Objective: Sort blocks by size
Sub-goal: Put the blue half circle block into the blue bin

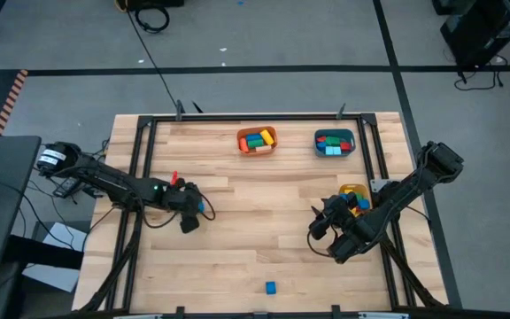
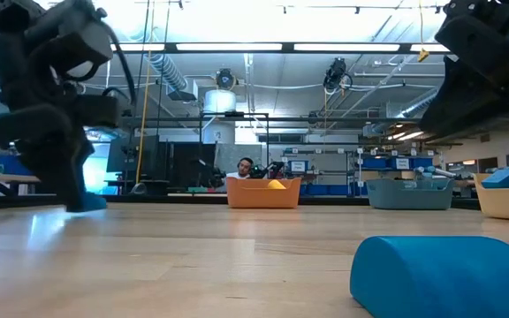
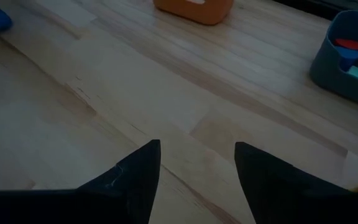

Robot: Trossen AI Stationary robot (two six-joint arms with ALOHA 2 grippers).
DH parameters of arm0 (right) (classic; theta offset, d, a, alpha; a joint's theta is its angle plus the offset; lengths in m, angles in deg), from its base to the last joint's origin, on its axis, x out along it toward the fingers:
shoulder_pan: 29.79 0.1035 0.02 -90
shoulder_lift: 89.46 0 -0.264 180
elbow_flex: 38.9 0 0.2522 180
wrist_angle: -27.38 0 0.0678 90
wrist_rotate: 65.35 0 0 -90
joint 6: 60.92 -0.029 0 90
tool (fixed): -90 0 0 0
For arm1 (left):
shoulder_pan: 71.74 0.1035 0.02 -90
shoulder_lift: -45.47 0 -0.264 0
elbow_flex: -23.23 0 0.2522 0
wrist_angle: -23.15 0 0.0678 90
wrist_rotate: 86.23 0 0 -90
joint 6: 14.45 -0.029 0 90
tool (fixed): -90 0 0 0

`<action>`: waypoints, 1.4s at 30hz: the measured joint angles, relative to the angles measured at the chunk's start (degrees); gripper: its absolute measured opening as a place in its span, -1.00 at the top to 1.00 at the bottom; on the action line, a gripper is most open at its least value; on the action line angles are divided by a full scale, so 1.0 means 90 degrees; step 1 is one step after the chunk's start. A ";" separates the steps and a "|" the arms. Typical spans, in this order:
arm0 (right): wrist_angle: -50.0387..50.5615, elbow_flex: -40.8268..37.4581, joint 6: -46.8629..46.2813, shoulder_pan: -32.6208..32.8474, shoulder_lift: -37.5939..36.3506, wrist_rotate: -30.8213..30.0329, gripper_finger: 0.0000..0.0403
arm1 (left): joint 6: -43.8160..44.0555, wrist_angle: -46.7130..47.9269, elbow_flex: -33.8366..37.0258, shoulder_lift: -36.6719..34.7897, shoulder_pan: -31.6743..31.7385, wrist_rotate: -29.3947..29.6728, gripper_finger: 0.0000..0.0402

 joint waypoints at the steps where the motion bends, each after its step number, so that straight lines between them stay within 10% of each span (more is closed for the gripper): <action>1: -0.0051 0.0000 0.0000 0.0000 0.0000 -0.0054 -0.09 | -0.0005 -0.0153 0.0000 0.0000 0.0000 -0.0001 0.30; 19: -0.1646 -0.0002 0.0685 -0.0343 0.0627 -0.0996 -0.09 | -0.0182 -0.2682 -0.0010 -0.0005 -0.0005 -0.0563 0.29; 32: -0.7938 -0.0002 1.0050 -0.1034 0.2044 0.0204 -0.08 | 0.0008 -0.3532 -0.0017 -0.0007 -0.0005 -0.0990 0.29; 42: -0.8934 0.0913 1.2963 -0.1758 0.2758 0.1509 -0.07 | 0.0056 -0.3790 -0.0029 0.0049 -0.0017 -0.1012 0.29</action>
